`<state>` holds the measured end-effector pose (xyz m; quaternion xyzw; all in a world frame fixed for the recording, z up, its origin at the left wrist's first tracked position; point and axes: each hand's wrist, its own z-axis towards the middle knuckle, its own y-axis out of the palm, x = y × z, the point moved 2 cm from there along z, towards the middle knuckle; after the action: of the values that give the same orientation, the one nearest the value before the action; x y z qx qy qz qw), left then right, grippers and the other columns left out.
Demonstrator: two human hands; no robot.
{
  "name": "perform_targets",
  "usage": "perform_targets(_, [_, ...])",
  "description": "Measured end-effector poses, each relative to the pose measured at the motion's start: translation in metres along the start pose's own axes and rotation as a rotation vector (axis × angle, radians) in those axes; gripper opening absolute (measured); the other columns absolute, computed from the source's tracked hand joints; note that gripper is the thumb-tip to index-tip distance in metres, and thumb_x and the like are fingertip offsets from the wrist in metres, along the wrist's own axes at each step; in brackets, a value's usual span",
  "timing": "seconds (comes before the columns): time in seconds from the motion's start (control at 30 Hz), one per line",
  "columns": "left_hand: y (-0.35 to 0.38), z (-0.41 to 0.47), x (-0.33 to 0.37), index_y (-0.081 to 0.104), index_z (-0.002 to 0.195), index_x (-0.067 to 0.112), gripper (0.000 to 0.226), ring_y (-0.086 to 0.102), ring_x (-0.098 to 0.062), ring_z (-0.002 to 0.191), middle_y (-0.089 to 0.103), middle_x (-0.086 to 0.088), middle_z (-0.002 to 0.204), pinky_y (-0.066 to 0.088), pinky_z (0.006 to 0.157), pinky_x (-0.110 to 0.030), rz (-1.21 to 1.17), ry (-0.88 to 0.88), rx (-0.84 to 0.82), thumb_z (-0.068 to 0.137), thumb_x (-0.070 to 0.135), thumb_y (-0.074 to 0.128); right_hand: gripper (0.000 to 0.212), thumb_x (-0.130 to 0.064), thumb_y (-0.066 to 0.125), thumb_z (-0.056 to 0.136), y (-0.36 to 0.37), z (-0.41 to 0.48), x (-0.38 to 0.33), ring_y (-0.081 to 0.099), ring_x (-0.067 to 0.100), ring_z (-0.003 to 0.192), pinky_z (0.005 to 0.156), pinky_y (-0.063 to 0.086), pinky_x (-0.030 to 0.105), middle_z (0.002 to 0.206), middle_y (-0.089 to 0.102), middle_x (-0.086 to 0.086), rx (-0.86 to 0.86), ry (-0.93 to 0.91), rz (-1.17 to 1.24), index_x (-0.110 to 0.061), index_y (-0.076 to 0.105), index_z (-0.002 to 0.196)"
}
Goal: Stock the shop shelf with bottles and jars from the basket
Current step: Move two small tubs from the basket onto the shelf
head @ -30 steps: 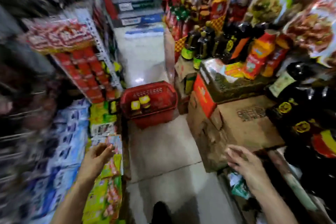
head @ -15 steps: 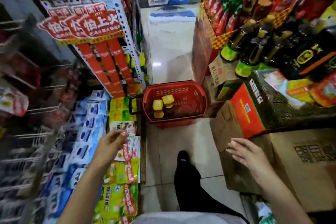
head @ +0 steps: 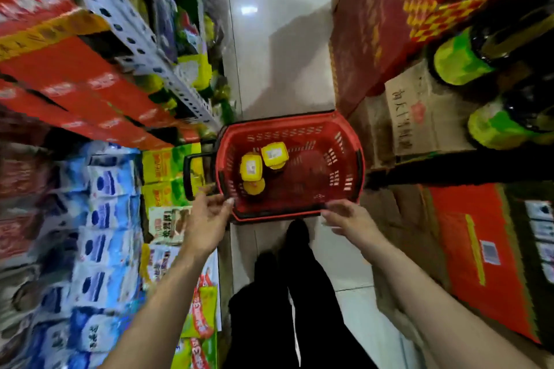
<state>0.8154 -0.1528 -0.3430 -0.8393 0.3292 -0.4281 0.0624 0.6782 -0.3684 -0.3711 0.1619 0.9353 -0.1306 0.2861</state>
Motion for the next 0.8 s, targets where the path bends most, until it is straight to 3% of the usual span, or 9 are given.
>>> perform_targets(0.07, [0.020, 0.049, -0.017, 0.033, 0.133, 0.009, 0.048, 0.054, -0.021, 0.096, 0.050, -0.007, 0.115, 0.041, 0.082, -0.033, 0.011, -0.017, -0.019, 0.090, 0.013, 0.053, 0.015, -0.013, 0.066, 0.082, 0.015, 0.050, -0.004, 0.059, 0.017, 0.082, 0.065, 0.047, 0.016, 0.088, 0.062, 0.003, 0.009, 0.000, -0.052, -0.014, 0.057, 0.094])
perform_targets(0.23, [0.078, 0.176, -0.087, 0.036, 0.134, 0.013, 0.054, 0.052, -0.020, 0.109, 0.048, -0.014, 0.134, 0.045, 0.099, -0.043, 0.126, -0.078, 0.009, 0.086, 0.018, 0.060, 0.040, -0.017, 0.072, 0.076, 0.050, 0.197, 0.004, 0.057, 0.014, 0.096, 0.084, 0.047, 0.028, 0.101, 0.060, 0.001, -0.015, -0.052, -0.122, -0.018, 0.055, 0.112])
perform_targets(0.33, [0.111, 0.245, -0.134, 0.037, 0.135, 0.016, 0.060, 0.043, -0.030, 0.125, 0.042, -0.015, 0.137, 0.035, 0.104, -0.036, 0.307, -0.025, 0.035, 0.082, 0.023, 0.064, 0.052, -0.010, 0.075, 0.072, 0.066, 0.283, 0.022, 0.056, 0.012, 0.102, 0.094, 0.043, 0.028, 0.104, 0.059, -0.002, -0.001, -0.150, -0.224, -0.013, 0.052, 0.119])
perform_targets(0.4, [0.129, 0.280, -0.155, 0.034, 0.137, 0.022, 0.070, 0.034, -0.035, 0.128, 0.034, -0.014, 0.138, 0.029, 0.106, -0.037, 0.426, -0.032, 0.043, 0.077, 0.030, 0.069, 0.062, -0.009, 0.077, 0.068, 0.074, 0.326, 0.036, 0.054, 0.016, 0.110, 0.098, 0.038, 0.026, 0.115, 0.059, 0.006, 0.025, -0.203, -0.334, -0.009, 0.049, 0.123])
perform_targets(0.5, [0.152, 0.315, -0.178, 0.025, 0.141, 0.027, 0.088, 0.027, -0.037, 0.131, 0.022, -0.014, 0.144, 0.026, 0.108, -0.040, 0.476, -0.036, 0.084, 0.069, 0.040, 0.074, 0.086, -0.016, 0.081, 0.061, 0.088, 0.375, 0.053, 0.040, 0.027, 0.128, 0.100, 0.027, 0.022, 0.137, 0.045, 0.013, 0.036, -0.358, -0.584, -0.011, 0.038, 0.136])
perform_targets(0.6, [0.169, 0.335, -0.194, 0.023, 0.142, 0.026, 0.099, 0.031, -0.035, 0.131, 0.025, -0.014, 0.141, 0.027, 0.108, -0.038, 0.378, 0.002, 0.118, 0.062, 0.033, 0.080, 0.108, -0.027, 0.081, 0.059, 0.103, 0.406, 0.059, 0.021, 0.030, 0.140, 0.113, 0.025, 0.036, 0.153, 0.018, 0.012, -0.021, -0.456, -0.818, -0.027, 0.017, 0.145])
perform_targets(0.7, [0.173, 0.338, -0.199, 0.023, 0.143, 0.023, 0.104, 0.038, -0.031, 0.127, 0.031, -0.013, 0.136, 0.030, 0.107, -0.035, 0.346, 0.047, 0.155, 0.058, 0.026, 0.083, 0.110, -0.028, 0.081, 0.059, 0.111, 0.424, 0.058, 0.017, 0.032, 0.141, 0.112, 0.028, 0.045, 0.155, 0.011, 0.010, -0.071, -0.504, -0.946, -0.031, 0.013, 0.146])
perform_targets(0.8, [0.170, 0.337, -0.200, 0.022, 0.142, 0.020, 0.105, 0.039, -0.028, 0.126, 0.035, -0.011, 0.135, 0.032, 0.104, -0.033, 0.316, 0.032, 0.195, 0.057, 0.023, 0.083, 0.100, -0.022, 0.081, 0.058, 0.114, 0.432, 0.054, 0.035, 0.035, 0.131, 0.105, 0.037, 0.044, 0.146, 0.028, 0.014, -0.112, -0.569, -0.904, -0.021, 0.028, 0.143])
